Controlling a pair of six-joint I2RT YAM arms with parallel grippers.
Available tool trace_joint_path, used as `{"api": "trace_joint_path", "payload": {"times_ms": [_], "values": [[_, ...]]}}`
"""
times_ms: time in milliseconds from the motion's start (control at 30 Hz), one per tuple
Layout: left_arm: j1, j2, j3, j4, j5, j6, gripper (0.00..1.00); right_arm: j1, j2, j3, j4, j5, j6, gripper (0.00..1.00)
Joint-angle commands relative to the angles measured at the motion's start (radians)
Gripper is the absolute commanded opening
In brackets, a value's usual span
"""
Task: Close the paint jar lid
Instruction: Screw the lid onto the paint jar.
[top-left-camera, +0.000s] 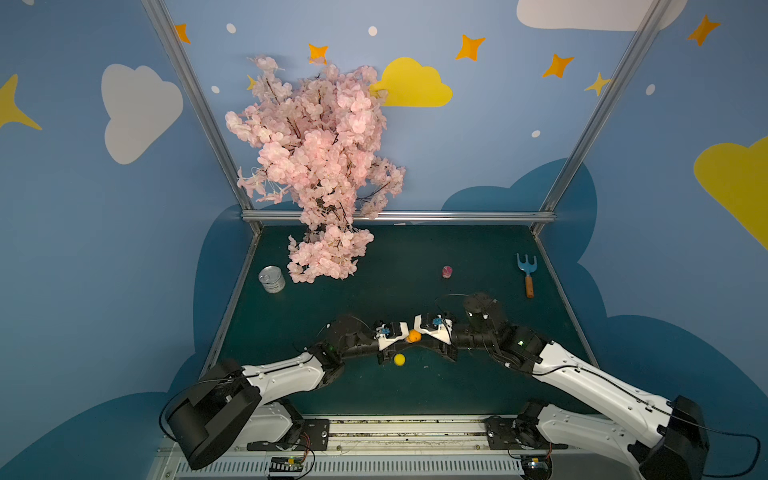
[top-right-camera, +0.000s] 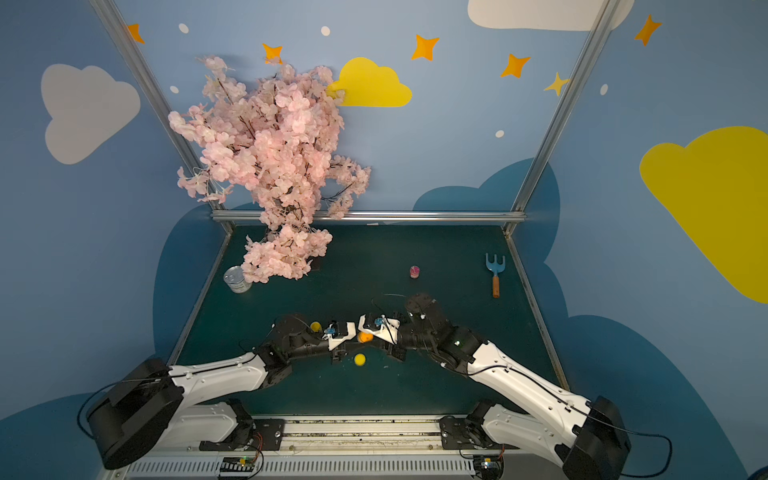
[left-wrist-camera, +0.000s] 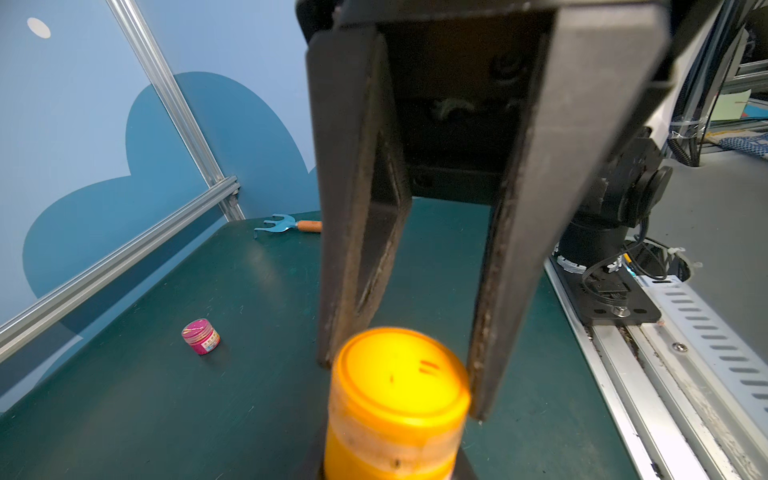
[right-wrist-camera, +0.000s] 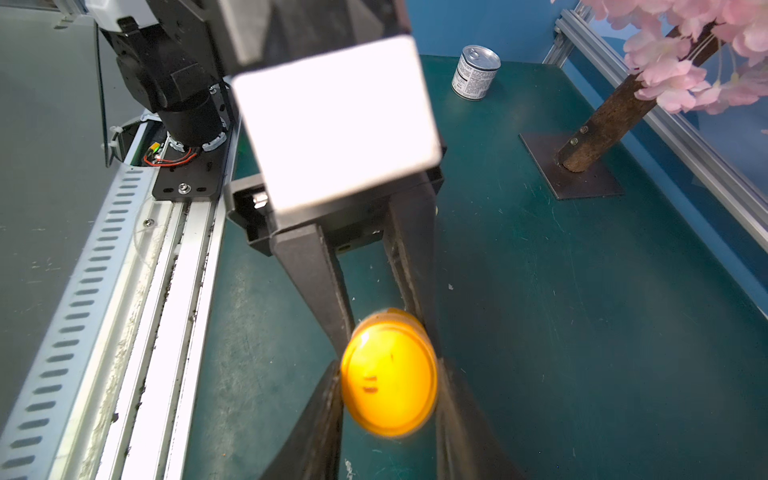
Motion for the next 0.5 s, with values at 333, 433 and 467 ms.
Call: {"api": "trace_joint_path", "payload": {"times_ms": [333,433,467], "values": [[-0.001,-0.068,-0.072,0.127,-0.301,-0.006,0.22,0.095,0.160,0.134,-0.015,0.197,0.364,0.20],[-0.003,-0.090,-0.092,0.153,-0.382,-0.007,0.22,0.137,0.191,0.132,0.017,0.294,0.493,0.20],[-0.004,-0.097,-0.099,0.159,-0.410,-0.007,0.22,0.149,0.200,0.130,0.027,0.332,0.541,0.19]]}}
